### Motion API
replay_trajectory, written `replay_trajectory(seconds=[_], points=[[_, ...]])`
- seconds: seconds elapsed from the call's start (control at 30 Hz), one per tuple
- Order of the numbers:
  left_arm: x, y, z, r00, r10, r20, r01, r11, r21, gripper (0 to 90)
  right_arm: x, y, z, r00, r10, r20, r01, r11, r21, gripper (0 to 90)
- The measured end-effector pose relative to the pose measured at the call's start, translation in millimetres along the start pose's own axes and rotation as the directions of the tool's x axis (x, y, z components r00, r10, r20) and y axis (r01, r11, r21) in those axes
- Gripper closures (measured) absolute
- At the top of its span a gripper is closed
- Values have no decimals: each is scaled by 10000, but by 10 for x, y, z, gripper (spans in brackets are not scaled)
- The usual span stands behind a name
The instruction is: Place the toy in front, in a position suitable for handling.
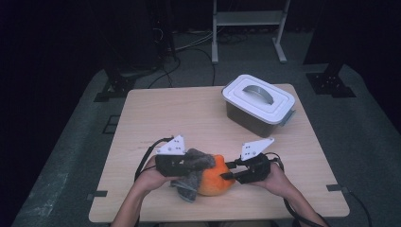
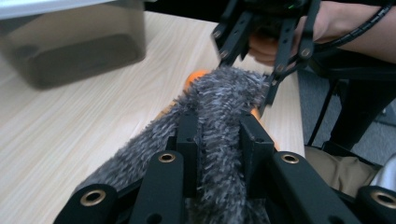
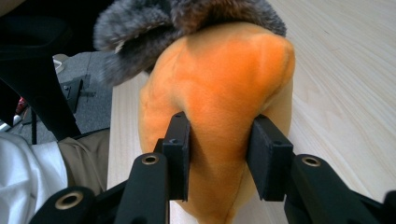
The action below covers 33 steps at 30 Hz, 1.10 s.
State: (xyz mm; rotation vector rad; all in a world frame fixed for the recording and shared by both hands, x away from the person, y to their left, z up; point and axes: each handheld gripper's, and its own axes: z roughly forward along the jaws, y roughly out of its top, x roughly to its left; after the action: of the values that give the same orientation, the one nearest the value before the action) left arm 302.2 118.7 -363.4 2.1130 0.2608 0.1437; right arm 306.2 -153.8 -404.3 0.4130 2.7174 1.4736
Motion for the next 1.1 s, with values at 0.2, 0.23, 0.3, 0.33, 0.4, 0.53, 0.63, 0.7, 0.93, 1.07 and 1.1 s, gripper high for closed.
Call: replay_trajectory(seconds=[0.2,0.23,0.3,0.33,0.4,0.53,0.63,0.7,0.93,1.07,1.1], points=[[76,-105,29,9995,-271,-136,274,9994,220,734,-3,-32,-1,10000,77,3,-77,9999,93,615],[91,-136,20,9992,-381,-102,382,9991,168,734,-3,-32,4,10000,89,-14,-89,9999,98,597],[115,-190,6,9985,-529,-106,531,9985,164,734,-11,-26,13,9999,133,-78,-132,9998,140,525],[124,-214,-1,9980,-621,-92,622,9980,107,734,-15,-24,10,9999,114,-98,-113,9998,159,498],[146,-253,-21,9969,-783,-112,782,9969,-16,734,-36,-22,-13,9990,321,-296,-317,9994,124,450],[208,-309,-67,9938,-1092,-191,1089,9939,-165,734,-50,-58,-27,9985,256,-478,-238,9990,383,419],[210,-320,-71,9931,-1170,-129,1167,9929,-227,734,-38,-80,31,9990,153,-414,-124,9976,680,459],[200,-308,-63,9928,-1192,-147,1188,9926,-247,733,-21,-75,50,9995,67,-317,-45,9975,705,556],[133,-128,-113,9975,-660,-271,653,9975,-259,733,9,-39,29,9988,214,-435,-208,9997,152,727],[73,-55,-107,9993,-312,-227,307,9993,-199,730,7,-25,16,9983,336,-470,-337,9994,-16,744],[73,-55,-107,9993,-312,-227,307,9993,-199,730,2,-28,15,9983,375,-439,-376,9993,-10,745]])
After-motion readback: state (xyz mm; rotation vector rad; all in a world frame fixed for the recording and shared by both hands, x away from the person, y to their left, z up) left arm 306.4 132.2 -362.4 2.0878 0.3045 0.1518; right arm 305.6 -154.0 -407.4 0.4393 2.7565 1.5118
